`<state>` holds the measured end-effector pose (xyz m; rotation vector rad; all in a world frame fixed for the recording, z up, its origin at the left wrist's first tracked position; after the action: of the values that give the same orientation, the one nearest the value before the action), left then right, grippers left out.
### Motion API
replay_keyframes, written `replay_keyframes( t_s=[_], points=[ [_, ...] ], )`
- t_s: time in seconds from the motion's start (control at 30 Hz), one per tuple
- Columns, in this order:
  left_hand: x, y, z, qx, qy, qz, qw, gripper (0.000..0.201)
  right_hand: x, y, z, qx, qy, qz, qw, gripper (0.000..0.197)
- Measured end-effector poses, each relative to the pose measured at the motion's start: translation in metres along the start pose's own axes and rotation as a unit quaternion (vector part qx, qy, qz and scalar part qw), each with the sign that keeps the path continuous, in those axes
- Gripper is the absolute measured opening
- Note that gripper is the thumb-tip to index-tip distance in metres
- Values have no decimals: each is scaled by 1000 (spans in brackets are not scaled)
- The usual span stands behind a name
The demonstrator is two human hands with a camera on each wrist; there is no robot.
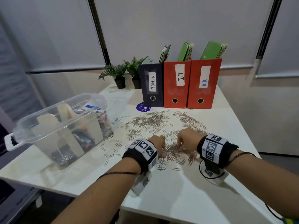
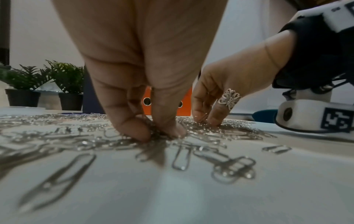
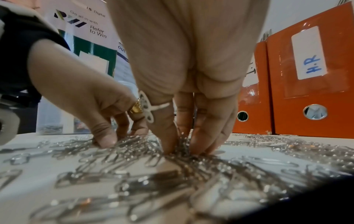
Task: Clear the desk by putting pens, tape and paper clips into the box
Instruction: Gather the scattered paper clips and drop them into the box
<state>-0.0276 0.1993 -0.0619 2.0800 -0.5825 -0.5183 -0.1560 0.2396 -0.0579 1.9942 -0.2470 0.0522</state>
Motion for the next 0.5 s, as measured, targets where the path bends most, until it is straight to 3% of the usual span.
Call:
replay_keyframes(
  t_s=[0.13, 0.23, 0.37, 0.5],
  points=[
    [1, 5, 5, 9, -5, 8, 1000, 9, 8, 2, -1, -9, -2, -8, 1000, 27],
    [2, 7, 9, -1, -1, 25, 1000, 21, 11, 1, 3, -25, 1, -23, 999, 22],
    [5, 11, 10, -33, -16, 29, 999, 3, 12, 5, 4, -37, 5, -10, 999, 24],
    [11, 15, 7, -92, -25, -7, 995, 17, 16, 15, 3, -67, 15, 18, 997, 21]
  ],
)
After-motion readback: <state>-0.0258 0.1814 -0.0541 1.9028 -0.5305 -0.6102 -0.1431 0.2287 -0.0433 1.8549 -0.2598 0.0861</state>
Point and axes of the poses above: each hand's wrist, its own z-axis towards the middle knuckle, its own y-axis out of the back of the hand, x = y × z, the point moved 3 cm from there along z, towards the middle knuckle, and after that the axes turned 13 degrees about x, right-handed, at the moved point
